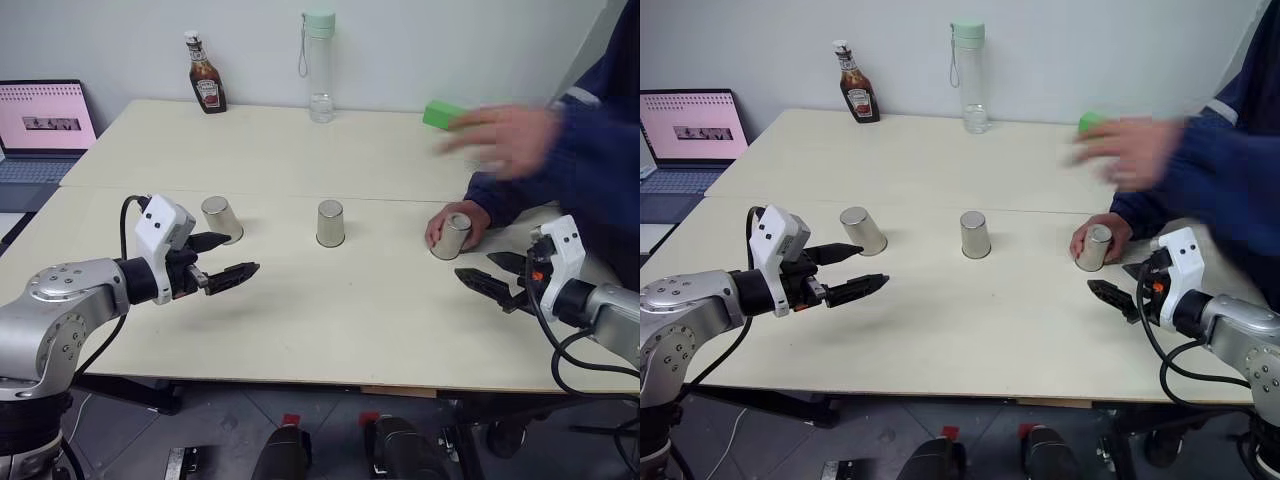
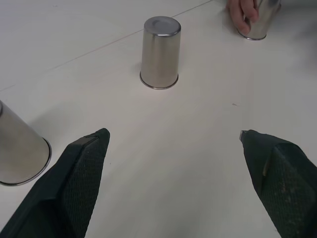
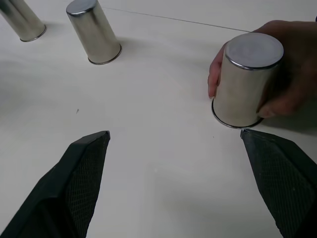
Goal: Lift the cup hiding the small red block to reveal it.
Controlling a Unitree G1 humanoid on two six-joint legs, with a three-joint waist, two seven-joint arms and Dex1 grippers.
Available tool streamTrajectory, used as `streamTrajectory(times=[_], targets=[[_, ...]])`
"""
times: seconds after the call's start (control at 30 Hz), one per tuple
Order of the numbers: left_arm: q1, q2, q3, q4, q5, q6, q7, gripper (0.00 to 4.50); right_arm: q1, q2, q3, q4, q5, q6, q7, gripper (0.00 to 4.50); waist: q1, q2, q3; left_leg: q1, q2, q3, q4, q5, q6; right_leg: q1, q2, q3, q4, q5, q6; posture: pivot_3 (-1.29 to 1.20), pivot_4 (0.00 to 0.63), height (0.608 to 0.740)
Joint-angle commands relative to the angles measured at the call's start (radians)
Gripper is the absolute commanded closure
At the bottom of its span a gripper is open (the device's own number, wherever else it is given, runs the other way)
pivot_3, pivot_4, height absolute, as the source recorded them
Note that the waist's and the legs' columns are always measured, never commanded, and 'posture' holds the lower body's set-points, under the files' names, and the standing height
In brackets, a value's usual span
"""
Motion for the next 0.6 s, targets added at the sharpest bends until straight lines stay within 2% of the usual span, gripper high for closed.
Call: streamTrajectory(times=[0.03, 0.6], targets=[[-0.017, 0.012, 0.013, -0.001, 0.006, -0.021, -0.006, 0.00, -0.014, -0.005, -0.027, -0.017, 0.009, -0.023, -0.006, 0.01, 0.000, 0.000, 0.000, 0.000, 0.000, 0.000, 0.000, 0.000, 0.000, 0.000, 0.000, 0.000, 0.000, 0.000, 0.000, 0.00, 0.150, 0.740], [0.000, 0.015, 0.027, -0.015, 0.008, -0.016, 0.003, 0.00, -0.032, -0.004, -0.009, 0.003, -0.003, -0.032, -0.006, 0.01, -0.001, 0.000, 0.000, 0.000, 0.000, 0.000, 0.000, 0.000, 0.000, 0.000, 0.000, 0.000, 0.000, 0.000, 0.000, 0.00, 0.150, 0.740]])
